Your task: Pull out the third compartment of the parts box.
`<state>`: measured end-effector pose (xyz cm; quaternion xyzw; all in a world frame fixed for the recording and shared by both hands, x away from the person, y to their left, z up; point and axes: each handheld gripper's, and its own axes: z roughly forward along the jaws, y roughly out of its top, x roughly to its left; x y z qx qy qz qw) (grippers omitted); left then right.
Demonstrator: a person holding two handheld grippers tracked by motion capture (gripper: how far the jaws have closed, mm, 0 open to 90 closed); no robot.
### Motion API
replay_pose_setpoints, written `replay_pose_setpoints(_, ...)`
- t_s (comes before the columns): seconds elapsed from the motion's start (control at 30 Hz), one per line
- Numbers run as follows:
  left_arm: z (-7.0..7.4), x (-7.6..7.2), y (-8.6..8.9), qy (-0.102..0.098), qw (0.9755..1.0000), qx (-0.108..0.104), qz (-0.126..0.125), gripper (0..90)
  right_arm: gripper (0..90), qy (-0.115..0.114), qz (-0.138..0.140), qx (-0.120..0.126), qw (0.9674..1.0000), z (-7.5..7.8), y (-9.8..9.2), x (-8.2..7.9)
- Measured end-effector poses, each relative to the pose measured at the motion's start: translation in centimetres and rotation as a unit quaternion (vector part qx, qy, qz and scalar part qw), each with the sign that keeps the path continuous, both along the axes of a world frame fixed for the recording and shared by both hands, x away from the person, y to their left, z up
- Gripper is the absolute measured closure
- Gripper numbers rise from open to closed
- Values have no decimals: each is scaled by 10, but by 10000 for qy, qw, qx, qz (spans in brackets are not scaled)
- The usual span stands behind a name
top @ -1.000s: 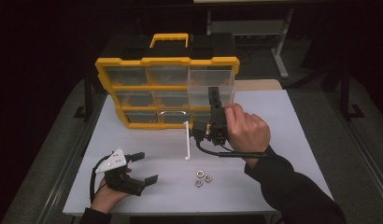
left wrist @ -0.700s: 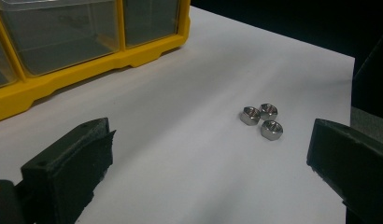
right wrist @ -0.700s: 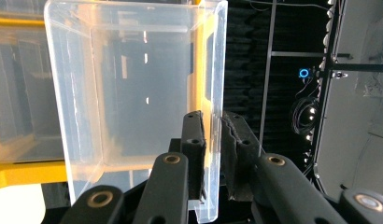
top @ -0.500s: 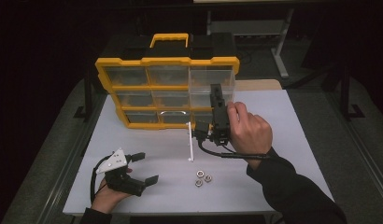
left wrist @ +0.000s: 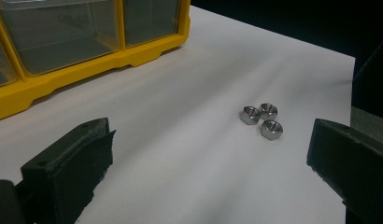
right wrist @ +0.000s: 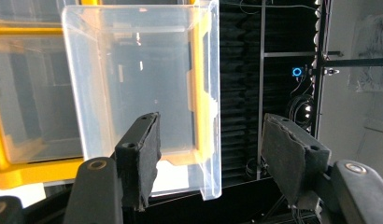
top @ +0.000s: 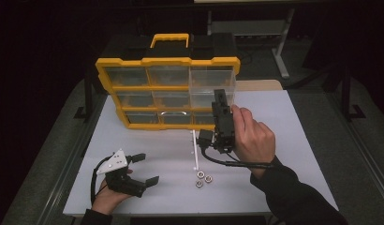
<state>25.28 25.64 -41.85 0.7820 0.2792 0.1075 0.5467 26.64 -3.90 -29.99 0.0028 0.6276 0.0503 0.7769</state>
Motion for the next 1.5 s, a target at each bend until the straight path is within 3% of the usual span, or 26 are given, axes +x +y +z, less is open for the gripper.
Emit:
replay_pose_setpoints(0.2, 0, -1, 0, 53, 10000, -31, 35, 0, 339, 70, 24, 67, 9999, -10, -2, -6)
replay_pose_setpoints(0.43, 0, 0, 0, 27, 10000, 25, 11, 0, 237, 92, 57, 66, 9999, -23, -6, -9)
replay_pose_setpoints(0.47, 0, 0, 0, 18, 10000, 35, 7, 0, 191, 167, 29, 58, 9998, -27, -7, -10)
replay_pose_setpoints(0.63, -1, 0, 1, 29, 10000, -20, 35, 0, 135, 112, 6, 99, 9999, -34, -8, -11)
replay_pose_setpoints(0.87, -2, 0, 1, 66, 9999, -70, 85, 0, 6, 249, -24, 108, 9996, -50, -12, -13)
replay_pose_setpoints(1.07, -1, 1, 3, -11, 10000, 17, 45, 0, 0, 331, -99, 43, 9994, -63, -16, -12)
replay_pose_setpoints(1.23, -1, 0, 3, 11, 9999, -83, 119, 0, 0, 370, -84, 16, 9993, -70, -18, -13)
replay_pose_setpoints(1.43, -1, -1, 1, 55, 9999, -30, 106, 0, 0, 458, -80, -7, 9989, -82, -22, -13)
replay_pose_setpoints(1.5, -1, -1, 1, 57, 9999, -32, 111, 0, 0, 452, -77, -115, 9989, -86, -24, -12)
